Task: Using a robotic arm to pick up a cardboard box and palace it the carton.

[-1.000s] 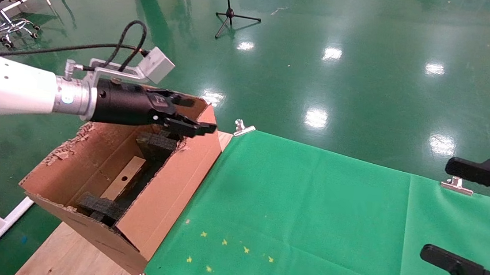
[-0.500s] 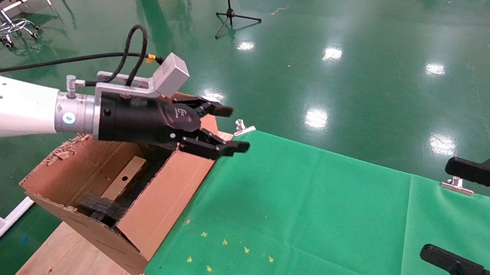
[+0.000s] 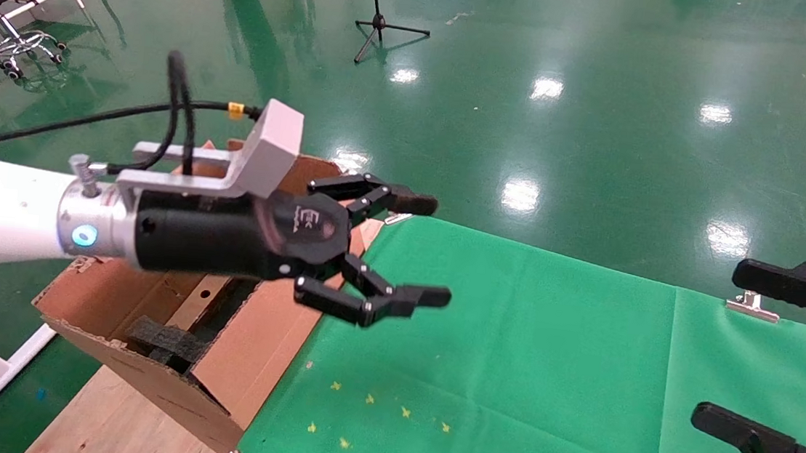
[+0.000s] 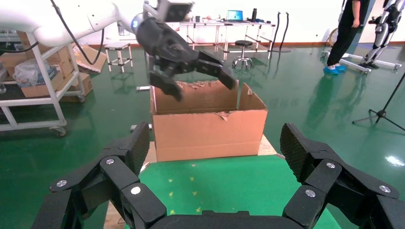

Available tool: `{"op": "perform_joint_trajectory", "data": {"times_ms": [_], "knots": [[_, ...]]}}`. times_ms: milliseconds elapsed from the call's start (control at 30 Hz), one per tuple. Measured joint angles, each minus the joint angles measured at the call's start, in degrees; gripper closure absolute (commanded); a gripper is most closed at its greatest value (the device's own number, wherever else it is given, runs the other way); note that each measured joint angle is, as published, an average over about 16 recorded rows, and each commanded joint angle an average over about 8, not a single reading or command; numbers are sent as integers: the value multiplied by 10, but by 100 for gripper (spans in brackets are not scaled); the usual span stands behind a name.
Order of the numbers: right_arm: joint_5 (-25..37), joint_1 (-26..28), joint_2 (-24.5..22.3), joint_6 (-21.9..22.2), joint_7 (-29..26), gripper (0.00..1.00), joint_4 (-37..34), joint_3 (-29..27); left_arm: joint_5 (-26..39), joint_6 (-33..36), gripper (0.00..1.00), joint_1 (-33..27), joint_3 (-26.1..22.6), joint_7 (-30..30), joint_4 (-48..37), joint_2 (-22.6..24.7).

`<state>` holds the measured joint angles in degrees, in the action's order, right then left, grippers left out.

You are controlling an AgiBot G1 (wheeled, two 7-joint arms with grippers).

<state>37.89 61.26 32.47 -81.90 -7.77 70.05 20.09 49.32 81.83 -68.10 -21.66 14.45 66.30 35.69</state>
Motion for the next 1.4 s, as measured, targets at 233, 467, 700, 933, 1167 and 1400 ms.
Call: {"op": "perform_joint_trajectory", "data": {"times_ms": [233, 467, 700, 933, 1167, 1400], "knots": [[0, 0, 0, 0, 0, 0, 0, 0, -49, 26, 0, 43, 37, -24, 48, -4], [0, 0, 0, 0, 0, 0, 0, 0, -81, 42, 0, 71, 61, -39, 79, -7], [0, 0, 0, 0, 0, 0, 0, 0, -89, 46, 0, 78, 67, -42, 86, -8], [0, 0, 0, 0, 0, 0, 0, 0, -84, 43, 0, 73, 63, -40, 81, -8], [0, 0, 0, 0, 0, 0, 0, 0, -80, 41, 0, 70, 60, -39, 77, -7], [0, 0, 0, 0, 0, 0, 0, 0, -78, 40, 0, 68, 59, -38, 75, -7]]}}
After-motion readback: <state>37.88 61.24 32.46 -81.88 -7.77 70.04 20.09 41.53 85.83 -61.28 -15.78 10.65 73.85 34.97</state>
